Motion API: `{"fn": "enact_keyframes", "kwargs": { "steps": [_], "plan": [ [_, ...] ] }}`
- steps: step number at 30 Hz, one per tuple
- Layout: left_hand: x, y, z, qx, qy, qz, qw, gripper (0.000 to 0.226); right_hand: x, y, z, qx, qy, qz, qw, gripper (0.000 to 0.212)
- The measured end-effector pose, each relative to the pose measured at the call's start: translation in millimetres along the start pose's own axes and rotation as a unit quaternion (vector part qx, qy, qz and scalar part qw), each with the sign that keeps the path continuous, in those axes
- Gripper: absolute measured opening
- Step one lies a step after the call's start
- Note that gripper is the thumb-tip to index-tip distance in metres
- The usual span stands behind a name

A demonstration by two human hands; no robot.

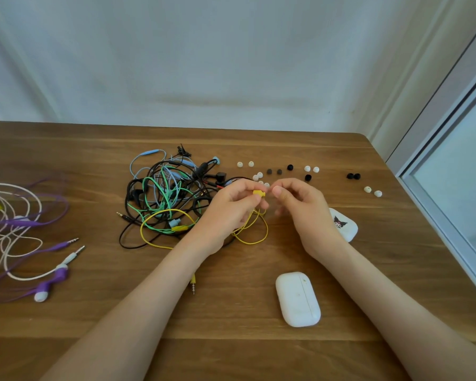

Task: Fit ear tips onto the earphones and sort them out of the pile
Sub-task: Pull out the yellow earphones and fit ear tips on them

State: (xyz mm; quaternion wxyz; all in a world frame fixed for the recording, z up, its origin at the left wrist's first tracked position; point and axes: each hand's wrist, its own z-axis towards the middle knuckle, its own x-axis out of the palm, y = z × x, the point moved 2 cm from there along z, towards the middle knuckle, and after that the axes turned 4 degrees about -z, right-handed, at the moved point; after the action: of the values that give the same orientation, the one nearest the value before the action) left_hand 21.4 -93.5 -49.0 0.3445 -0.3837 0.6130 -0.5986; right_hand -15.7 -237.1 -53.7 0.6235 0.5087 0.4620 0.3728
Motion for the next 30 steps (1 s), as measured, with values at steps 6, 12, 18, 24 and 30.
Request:
{"fn": "enact_keyframes", "kwargs": {
  "steps": [6, 12, 18, 24, 30],
  "plan": [
    [1, 2, 0, 0.002, 0.002, 0.024, 1.0, 0.017, 4, 3, -1, -0.015, 0.03, 0.045, 0.998, 0.019],
    [0, 1, 0, 0.006, 0.002, 0.0, 1.0, 0.013, 6, -3, 3, 0.007, 0.04, 0.094, 0.995, 0.007],
    [0, 2, 1, -0.005, -0.007, -0.015, 1.0, 0.017, 5, -6, 3, 0.015, 0.069, 0.106, 0.992, 0.017],
    [0, 3, 2, -0.012, -0.004, -0.003, 1.0, 0.017, 7, -9, 4, 0.047, 0.049, 0.104, 0.992, 0.012],
    [-1, 3, 2, -0.011, -0.004, 0.003, 1.0, 0.018, 8, -8, 3, 0.041, 0.058, 0.096, 0.993, 0.013]
  ]
}}
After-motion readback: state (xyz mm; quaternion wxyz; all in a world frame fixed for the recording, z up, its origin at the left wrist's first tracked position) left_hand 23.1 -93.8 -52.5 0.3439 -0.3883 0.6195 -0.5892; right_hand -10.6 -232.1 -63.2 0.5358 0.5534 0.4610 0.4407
